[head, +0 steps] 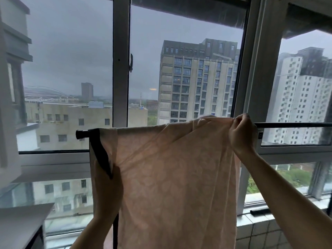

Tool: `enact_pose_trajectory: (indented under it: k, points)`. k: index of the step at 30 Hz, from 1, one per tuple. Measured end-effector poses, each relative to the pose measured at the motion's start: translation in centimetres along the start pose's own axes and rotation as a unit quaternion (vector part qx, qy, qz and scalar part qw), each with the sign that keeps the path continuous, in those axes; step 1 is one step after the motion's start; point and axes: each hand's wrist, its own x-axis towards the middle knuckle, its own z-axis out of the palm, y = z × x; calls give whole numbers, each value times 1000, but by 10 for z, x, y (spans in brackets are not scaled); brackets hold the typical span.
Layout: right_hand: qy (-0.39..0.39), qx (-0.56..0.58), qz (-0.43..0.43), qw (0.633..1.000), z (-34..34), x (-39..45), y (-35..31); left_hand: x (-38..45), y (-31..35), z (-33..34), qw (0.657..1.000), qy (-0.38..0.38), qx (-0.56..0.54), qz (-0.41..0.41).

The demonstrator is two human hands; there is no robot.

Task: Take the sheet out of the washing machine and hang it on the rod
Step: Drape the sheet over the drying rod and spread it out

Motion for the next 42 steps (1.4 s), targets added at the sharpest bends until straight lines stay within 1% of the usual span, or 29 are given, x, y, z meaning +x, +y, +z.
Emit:
enact_pose_trajectory:
  k: [1,2,4,5,8,9,11,12,13,14,17,19,21,23,25,27,28,31,33,35,37,39,41,42]
  points:
    - [-18,-2,22,1000,2,-1,3,0,-1,0,1000,1,1,5]
    - [-59,-8,43,997,5,-2,5,0,-2,-1,1000,2,-1,4]
    - [-173,-10,80,982,10,-5,9,1,-2,0,1000,1,-13,-7]
    - [-192,2,97,977,9,-5,8,1,-1,0,1000,1,-16,-10]
    - [-137,33,144,980,1,-1,9,0,2,0,1000,2,-29,-6]
    - [-152,20,159,975,-3,0,9,0,3,0,999,1,-35,-10]
    - [-238,23,180,954,-8,-1,7,0,4,0,999,-7,-48,-24]
    - [-278,47,178,943,-9,-3,7,0,5,1,999,-11,-42,-25]
    - [-294,61,160,940,-9,-4,7,-1,7,1,999,-15,-30,-23]
    - [-287,65,132,947,-7,-5,7,-1,7,1,999,-24,-17,-19]
    - [-191,84,48,977,-1,-4,4,-3,7,-1,998,-56,-11,-20]
    - [-129,96,7,987,1,6,-7,-3,0,-5,998,-63,9,-19]
    - [-96,73,-24,992,1,25,-21,-3,-5,-9,997,-58,44,-6]
    - [-74,51,-32,995,3,48,-33,-7,-8,-13,996,-45,82,4]
    - [-71,41,-22,996,7,66,-41,-13,-14,-19,993,-35,108,-4]
    - [-94,21,-3,995,14,73,-43,-19,-23,-25,992,-30,115,-28]
    - [-117,8,4,993,16,72,-43,-21,-28,-27,992,-27,117,-38]
    - [-218,-12,19,976,12,54,-38,-23,-29,-31,992,-33,116,-49]
    - [-236,8,38,971,8,35,-32,-20,-24,-32,992,-47,101,-50]
    - [-252,76,95,960,4,14,-25,-14,-21,-31,993,-64,85,-43]
    - [-300,171,177,921,0,-4,-21,-5,-14,-25,994,-85,39,-50]
    - [-356,221,239,876,0,-11,-18,6,0,-17,992,-107,-3,-69]
    - [-383,251,254,852,1,-14,-19,11,18,-4,986,-132,-47,-86]
    - [-378,266,250,851,1,-14,-22,11,27,2,982,-141,-74,-101]
